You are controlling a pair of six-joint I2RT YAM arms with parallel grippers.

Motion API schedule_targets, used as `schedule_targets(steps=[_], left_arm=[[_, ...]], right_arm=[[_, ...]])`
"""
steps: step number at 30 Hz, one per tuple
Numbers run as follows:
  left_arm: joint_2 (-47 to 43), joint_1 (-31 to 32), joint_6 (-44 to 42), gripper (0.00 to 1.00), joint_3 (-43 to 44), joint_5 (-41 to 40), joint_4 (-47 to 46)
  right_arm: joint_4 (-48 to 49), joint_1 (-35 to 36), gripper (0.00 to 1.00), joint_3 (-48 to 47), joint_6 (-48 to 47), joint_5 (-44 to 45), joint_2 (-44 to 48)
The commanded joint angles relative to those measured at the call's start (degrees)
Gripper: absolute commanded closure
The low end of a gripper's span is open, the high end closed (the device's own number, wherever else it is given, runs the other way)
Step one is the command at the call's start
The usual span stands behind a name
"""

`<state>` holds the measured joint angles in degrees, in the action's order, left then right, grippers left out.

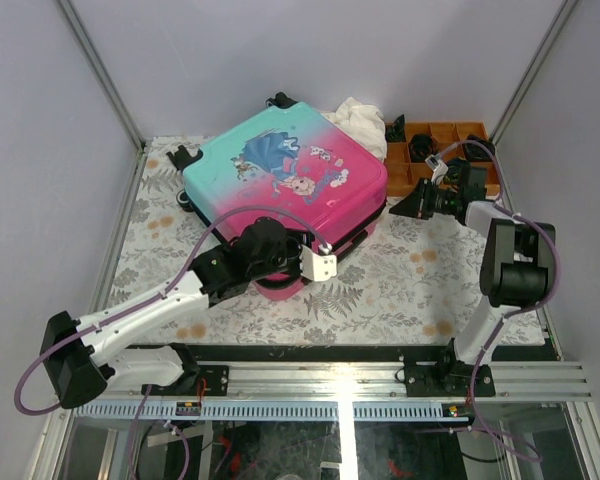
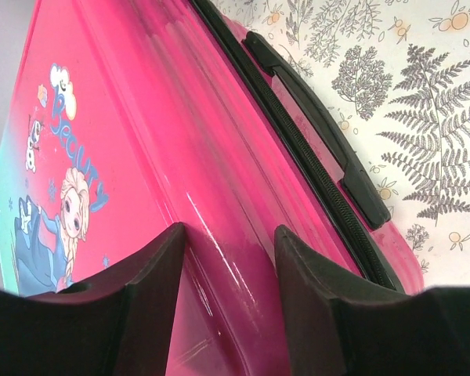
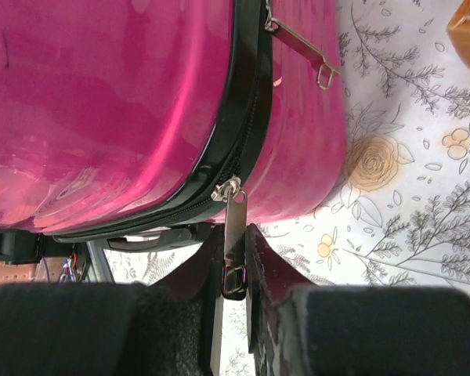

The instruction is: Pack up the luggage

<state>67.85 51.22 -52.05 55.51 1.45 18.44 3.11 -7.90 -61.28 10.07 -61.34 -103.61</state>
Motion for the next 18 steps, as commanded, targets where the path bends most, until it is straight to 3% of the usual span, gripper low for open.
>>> schedule_targets(steps=[1,6,8,11,15,18], left_arm=[[2.2,-4.5,-0.5,0.58,-4.9,-6.4,19.6],[0.8,-4.0,2.4,0.54,-1.7,-0.6,18.9],[0.3,-0.4,3.5,0.41,2.2,-0.3,18.6],[1.2,6.1,5.9,0.32,9.4,0.9,18.7],[6.5,15.4,14.3,0.29,16.9,1.5,19.9],[12.1,18.7,22.8,0.27,18.8,2.3,19.6]], right_arm=[[6.6,-3.7,1.00,-5.6,-1.4,8.2,-2.1],[11.0,-1.6,1.00,-3.9,3.7,6.2,-3.1],[11.7,-0.5,1.00,-2.2,4.4,5.2,-2.2],[12.4,0.6,1.00,-0.5,4.9,4.8,-0.7],[13.2,1.1,1.00,-0.1,5.8,4.8,-0.4],[14.0,1.2,1.00,-0.1,6.5,5.2,-0.6]])
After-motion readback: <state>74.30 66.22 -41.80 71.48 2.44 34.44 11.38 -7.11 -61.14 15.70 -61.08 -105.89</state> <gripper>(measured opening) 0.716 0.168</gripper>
